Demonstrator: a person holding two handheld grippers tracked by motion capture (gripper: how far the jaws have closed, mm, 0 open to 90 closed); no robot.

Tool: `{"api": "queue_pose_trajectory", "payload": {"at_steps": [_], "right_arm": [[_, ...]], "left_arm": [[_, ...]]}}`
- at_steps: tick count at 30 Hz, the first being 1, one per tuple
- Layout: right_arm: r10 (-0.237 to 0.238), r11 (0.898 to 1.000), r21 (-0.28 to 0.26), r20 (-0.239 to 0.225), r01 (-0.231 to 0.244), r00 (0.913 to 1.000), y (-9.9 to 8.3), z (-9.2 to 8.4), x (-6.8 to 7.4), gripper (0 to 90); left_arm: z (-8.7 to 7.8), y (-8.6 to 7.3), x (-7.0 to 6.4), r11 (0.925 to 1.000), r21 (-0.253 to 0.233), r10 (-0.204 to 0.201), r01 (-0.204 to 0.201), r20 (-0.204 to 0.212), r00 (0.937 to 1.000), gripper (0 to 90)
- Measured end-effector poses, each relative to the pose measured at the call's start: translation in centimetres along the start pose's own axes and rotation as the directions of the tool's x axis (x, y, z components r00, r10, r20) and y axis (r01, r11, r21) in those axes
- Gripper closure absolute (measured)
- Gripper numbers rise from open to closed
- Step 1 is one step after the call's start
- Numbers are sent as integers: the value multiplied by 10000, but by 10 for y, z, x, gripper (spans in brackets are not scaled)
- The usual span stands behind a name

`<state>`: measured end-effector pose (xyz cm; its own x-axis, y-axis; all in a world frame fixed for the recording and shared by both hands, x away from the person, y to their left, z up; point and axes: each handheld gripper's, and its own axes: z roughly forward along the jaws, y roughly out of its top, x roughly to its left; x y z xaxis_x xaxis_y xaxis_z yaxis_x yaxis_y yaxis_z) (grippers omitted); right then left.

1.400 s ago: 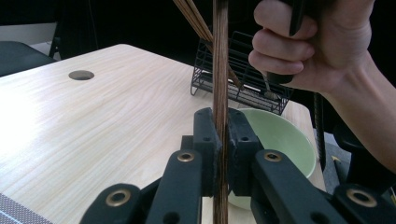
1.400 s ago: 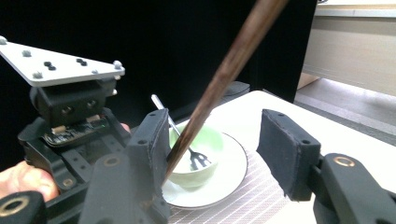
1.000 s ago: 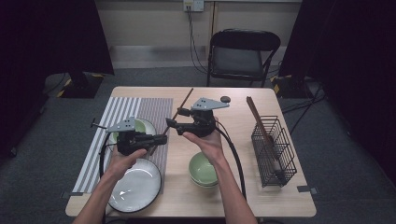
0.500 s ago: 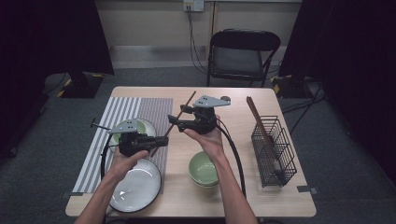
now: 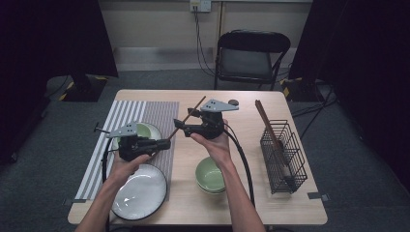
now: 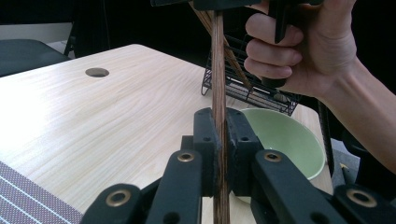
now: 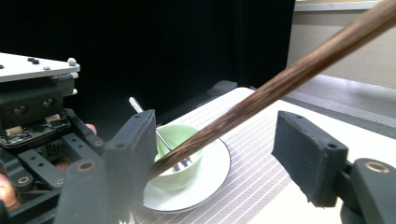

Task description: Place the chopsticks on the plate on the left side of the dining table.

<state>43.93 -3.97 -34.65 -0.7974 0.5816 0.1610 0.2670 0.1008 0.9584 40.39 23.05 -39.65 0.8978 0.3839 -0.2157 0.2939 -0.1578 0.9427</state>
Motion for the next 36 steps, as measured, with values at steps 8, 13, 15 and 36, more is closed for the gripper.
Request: {"api": "queue_pose_trajectory", "payload": {"at_steps": [8, 13, 15, 36], "right_arm": [[-91, 10000, -21, 69, 91, 9999, 0, 1, -1, 281], [-70, 9993, -376, 46, 72, 10000, 1, -2, -4, 251], [34, 9992, -391, 143, -28, 9999, 0, -3, -6, 234], [232, 9991, -375, 489, -214, 9985, -13, -5, -15, 230]], "left_arm": [[3, -1, 0, 10000, 59, -42, 42, -41, 10000, 846], [0, -1, 2, 10000, 33, -54, 54, -48, 10000, 846], [0, -1, 1, 10000, 78, -18, 19, -62, 10000, 846], [-6, 1, 4, 9996, -242, -123, 120, -141, 9998, 846]]}}
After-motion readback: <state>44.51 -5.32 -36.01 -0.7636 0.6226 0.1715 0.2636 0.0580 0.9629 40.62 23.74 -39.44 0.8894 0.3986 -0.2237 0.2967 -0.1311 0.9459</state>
